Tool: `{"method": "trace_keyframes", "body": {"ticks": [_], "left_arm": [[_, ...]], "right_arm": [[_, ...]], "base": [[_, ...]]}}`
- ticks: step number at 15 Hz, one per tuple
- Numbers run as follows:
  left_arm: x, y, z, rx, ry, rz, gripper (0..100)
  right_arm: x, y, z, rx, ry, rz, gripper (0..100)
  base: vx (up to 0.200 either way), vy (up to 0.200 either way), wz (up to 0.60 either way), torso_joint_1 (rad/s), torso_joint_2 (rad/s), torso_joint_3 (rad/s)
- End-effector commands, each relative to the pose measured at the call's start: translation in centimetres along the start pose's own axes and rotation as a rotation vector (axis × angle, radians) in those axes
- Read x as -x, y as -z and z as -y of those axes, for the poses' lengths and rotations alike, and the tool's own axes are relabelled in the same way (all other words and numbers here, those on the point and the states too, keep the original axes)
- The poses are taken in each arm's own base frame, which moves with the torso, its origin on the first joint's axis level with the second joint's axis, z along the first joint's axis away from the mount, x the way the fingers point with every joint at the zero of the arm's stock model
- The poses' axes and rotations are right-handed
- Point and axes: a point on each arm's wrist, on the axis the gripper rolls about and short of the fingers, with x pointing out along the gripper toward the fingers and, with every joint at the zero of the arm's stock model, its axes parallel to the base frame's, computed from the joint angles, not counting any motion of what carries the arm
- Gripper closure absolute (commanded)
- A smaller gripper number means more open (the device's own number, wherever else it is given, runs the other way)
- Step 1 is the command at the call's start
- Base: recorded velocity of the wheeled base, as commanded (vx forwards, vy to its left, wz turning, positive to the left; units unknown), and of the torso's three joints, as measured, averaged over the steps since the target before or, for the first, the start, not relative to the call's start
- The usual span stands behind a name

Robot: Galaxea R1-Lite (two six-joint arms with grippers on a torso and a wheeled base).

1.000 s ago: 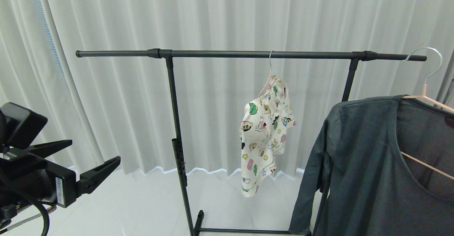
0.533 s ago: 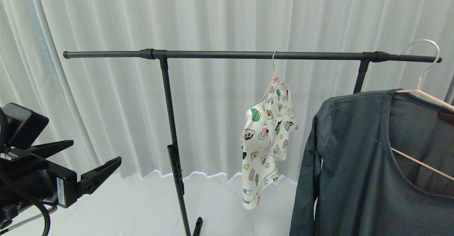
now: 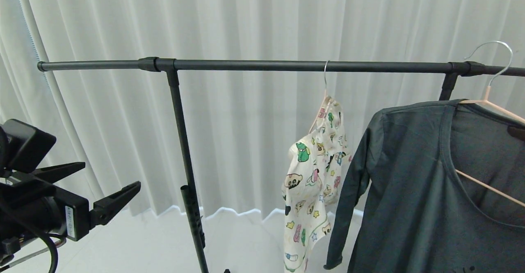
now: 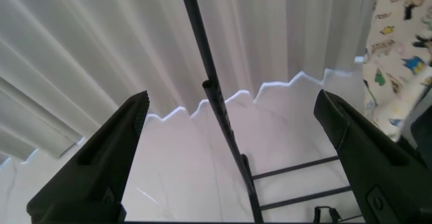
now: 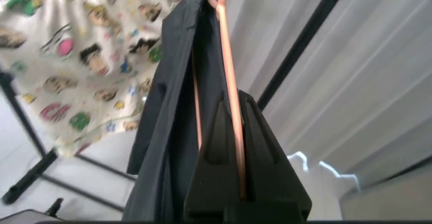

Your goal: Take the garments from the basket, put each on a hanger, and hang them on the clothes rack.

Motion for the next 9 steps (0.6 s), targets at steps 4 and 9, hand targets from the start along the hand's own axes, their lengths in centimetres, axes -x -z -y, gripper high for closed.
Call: {"method": "trace_keyframes", "body": {"ticks": [4,9], "left_arm": [[0.0,0.0,0.0,-0.002,0.0,-0.001,0],[0.2,0.0,0.1,-0.007,0.006,0.01,0]], "right_arm": [[-0.9,-0.1,0.2,-0.006,0.001,0.009,100],[-3.7,-0.6,1.0,-0.019,0.005,0.0,100]], "base": [[0.2,0.0,0.0,0.001,0.01,0.004],[0.0,0.0,0.0,0.0,0.0,0.0]]}}
